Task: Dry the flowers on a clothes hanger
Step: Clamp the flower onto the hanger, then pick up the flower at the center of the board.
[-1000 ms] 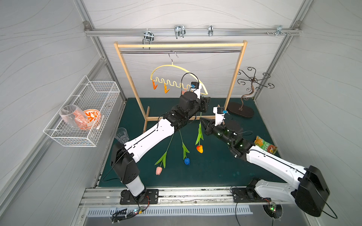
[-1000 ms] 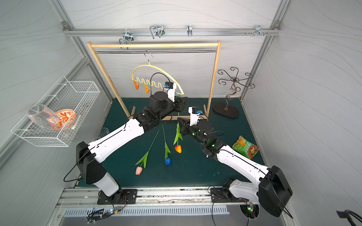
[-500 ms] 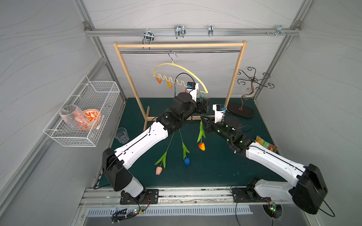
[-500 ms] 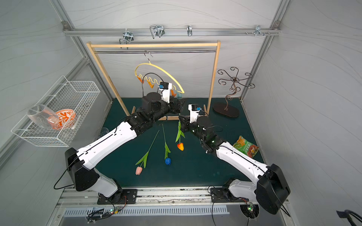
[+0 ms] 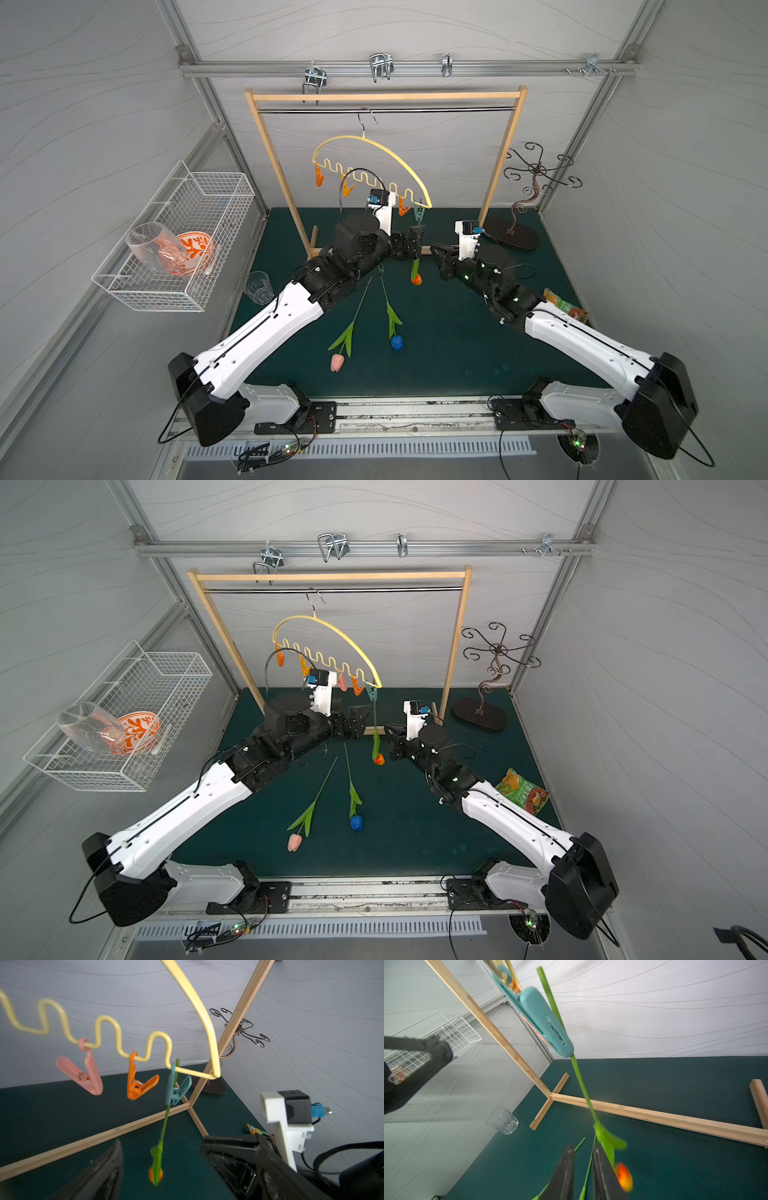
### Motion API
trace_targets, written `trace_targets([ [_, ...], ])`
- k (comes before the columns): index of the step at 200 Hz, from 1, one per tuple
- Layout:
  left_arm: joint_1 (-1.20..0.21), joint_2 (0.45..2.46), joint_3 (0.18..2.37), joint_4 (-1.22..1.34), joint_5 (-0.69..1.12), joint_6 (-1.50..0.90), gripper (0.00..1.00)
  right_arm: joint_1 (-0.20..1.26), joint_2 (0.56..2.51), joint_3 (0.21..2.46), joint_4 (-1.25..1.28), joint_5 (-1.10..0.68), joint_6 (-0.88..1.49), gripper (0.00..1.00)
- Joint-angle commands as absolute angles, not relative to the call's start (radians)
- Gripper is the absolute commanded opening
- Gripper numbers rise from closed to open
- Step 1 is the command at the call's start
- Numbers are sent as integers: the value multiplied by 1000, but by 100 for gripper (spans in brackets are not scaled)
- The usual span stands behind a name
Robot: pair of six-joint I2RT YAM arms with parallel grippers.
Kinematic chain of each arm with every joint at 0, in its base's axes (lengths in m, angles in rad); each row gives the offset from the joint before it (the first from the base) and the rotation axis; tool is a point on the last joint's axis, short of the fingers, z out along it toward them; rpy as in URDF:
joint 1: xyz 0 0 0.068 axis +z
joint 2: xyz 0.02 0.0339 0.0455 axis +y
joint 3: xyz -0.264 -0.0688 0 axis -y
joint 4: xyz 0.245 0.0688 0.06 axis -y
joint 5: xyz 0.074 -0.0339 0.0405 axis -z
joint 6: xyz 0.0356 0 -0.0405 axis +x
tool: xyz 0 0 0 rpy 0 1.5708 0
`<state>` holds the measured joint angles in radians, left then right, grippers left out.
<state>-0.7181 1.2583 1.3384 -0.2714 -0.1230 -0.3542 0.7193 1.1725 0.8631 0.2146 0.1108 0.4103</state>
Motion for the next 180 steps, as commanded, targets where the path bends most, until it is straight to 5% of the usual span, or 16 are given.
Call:
trace_targets([
  [1,-611,1167,1232,-343,-101,-489,100,713,1109,872,163,158,401,21],
  [39,-468,986,1031,-392,-174,-622,100,733,1012,879,10,187,419,22],
  [75,-426,926,866,-416,-226,-713,100,920,991,868,-140,310,473,31],
  [118,-361,1028,755,-466,-216,-881,100,1089,1224,919,-274,518,531,34],
  [180,-357,1028,506,-164,-249,-839,96,1090,1631,1123,-300,459,476,37],
])
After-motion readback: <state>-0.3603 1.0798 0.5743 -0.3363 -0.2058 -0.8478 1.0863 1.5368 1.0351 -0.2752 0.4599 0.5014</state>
